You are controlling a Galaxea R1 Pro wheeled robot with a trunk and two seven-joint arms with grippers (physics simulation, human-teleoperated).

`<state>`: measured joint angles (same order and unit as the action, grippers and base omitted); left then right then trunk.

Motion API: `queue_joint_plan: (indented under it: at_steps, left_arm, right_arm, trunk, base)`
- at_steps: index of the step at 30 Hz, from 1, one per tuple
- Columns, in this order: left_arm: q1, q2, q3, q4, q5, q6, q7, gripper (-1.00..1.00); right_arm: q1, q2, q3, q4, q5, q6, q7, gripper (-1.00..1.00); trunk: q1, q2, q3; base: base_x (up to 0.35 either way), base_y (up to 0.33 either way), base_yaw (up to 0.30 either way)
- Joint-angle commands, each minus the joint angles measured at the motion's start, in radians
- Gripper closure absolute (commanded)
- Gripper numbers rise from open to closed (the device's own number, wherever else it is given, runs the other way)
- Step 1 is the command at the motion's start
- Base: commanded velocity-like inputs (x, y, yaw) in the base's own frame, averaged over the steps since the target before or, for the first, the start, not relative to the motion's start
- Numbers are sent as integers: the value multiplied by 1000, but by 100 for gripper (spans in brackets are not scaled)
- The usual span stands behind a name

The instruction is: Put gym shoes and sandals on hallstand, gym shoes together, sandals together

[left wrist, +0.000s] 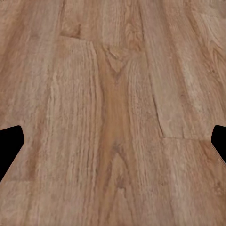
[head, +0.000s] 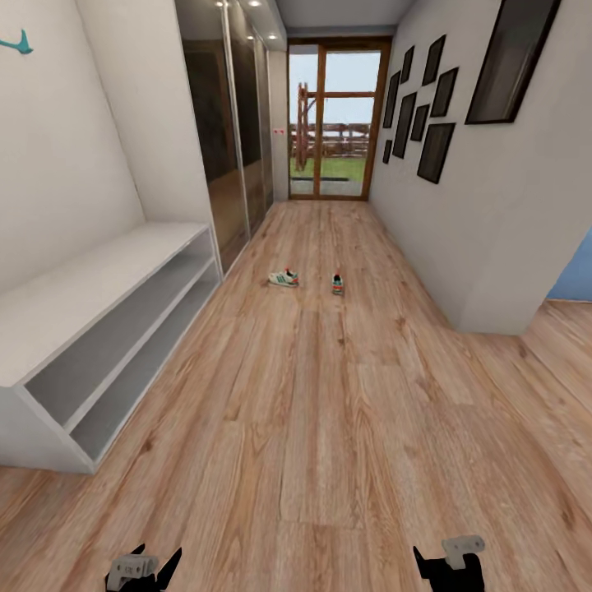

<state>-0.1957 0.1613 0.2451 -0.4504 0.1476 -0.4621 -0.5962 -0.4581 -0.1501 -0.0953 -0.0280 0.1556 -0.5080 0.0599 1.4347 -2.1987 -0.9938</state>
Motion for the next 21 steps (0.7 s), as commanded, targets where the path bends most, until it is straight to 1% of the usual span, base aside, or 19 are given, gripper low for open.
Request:
queue_joint_plan:
  at_steps: [1, 21]
  left_arm:
    - [-1, 0, 3, 1, 7, 2, -10, -100]
    - [-1, 0, 5, 1, 10, 2, -10, -100]
  right_arm:
    - [-1, 0, -9, 1, 7, -3, 5, -100]
    - [-1, 0, -9, 1, 7, -3, 5, -100]
  trunk:
    - [0, 0, -1]
    - [0, 0, -1]
  base:
    - [327, -117, 0]
    - [329, -109, 0]
